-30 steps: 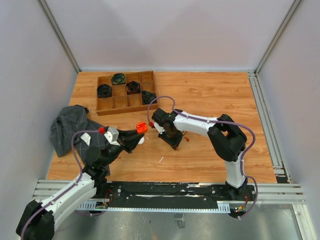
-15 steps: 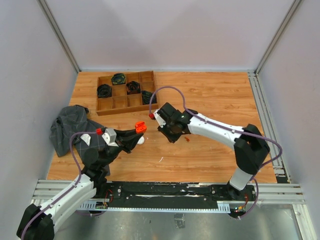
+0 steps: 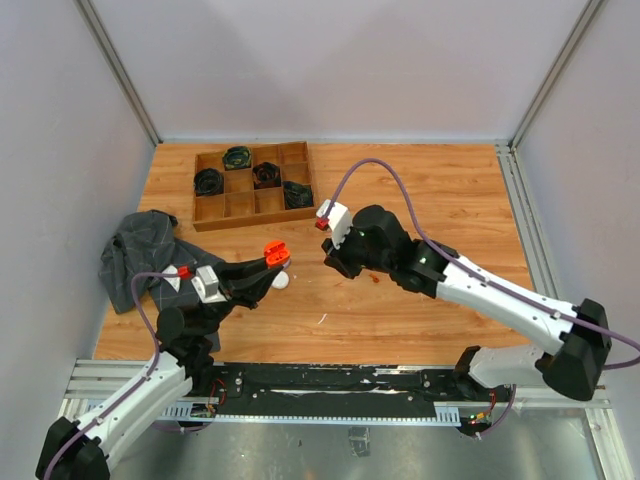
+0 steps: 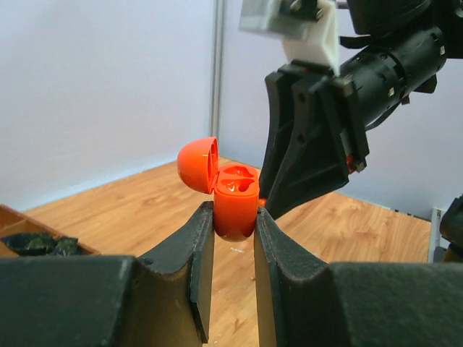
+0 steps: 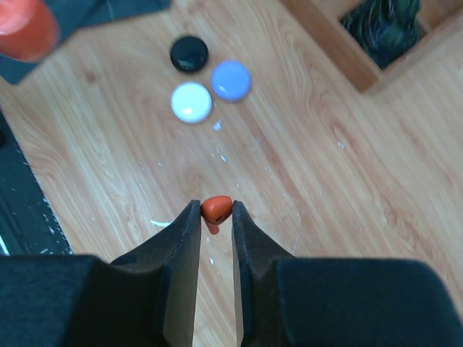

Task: Insert the wireless bluetooth earbuds into the charging case
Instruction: Pick up the earbud from the center of the board, then place the earbud in the charging case.

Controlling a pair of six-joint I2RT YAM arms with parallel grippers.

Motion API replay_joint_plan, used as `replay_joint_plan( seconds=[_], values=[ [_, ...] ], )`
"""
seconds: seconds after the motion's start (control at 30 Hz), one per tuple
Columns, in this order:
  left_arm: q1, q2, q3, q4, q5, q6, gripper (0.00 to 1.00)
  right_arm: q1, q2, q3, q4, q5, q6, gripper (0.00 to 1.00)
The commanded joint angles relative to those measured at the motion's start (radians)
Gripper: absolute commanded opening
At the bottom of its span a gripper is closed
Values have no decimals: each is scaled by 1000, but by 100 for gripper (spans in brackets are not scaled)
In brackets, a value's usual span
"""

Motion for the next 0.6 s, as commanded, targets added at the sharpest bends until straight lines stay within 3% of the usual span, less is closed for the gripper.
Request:
replay_joint_plan(
  seconds=[0.0, 0.3, 0.57],
  values=[
    [-5, 44, -98, 131, 51, 4, 0, 32, -95, -69, 202, -91, -27, 10],
    [-5, 48, -140, 247, 113, 9, 0, 85, -199, -150, 411, -210, -30, 10],
    [-5, 75, -134, 253, 146, 26, 0, 120, -238, -173, 538, -269, -37, 10]
  ],
)
